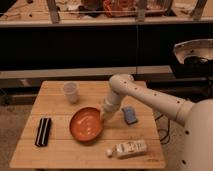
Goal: Drag the ceramic bowl in a circle
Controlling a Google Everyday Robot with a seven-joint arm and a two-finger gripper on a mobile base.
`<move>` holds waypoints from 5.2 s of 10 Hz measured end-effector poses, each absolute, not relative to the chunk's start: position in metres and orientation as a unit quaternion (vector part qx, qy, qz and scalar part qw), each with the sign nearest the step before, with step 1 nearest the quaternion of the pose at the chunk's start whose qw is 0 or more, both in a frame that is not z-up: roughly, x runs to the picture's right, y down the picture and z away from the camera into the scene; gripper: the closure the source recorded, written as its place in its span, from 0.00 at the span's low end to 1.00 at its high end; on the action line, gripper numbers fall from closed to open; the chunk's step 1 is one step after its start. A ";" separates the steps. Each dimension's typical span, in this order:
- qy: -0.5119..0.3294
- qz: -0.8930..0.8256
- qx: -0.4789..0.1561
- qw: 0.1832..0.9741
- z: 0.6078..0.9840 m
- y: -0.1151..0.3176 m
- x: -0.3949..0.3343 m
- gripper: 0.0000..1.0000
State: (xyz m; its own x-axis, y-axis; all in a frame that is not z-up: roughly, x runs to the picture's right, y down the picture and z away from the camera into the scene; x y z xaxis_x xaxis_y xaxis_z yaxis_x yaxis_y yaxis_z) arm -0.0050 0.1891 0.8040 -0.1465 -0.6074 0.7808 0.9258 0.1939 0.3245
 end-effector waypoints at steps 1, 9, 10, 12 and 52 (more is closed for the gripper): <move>-0.446 -0.622 -0.175 0.619 0.788 0.202 -0.008 1.00; -0.463 -0.700 -0.136 0.526 0.761 0.207 -0.097 1.00; -0.473 -0.691 -0.127 0.531 0.777 0.194 -0.100 1.00; -0.485 -0.666 -0.114 0.555 0.803 0.172 -0.092 1.00; -0.449 -0.616 -0.150 0.630 0.789 0.202 0.045 1.00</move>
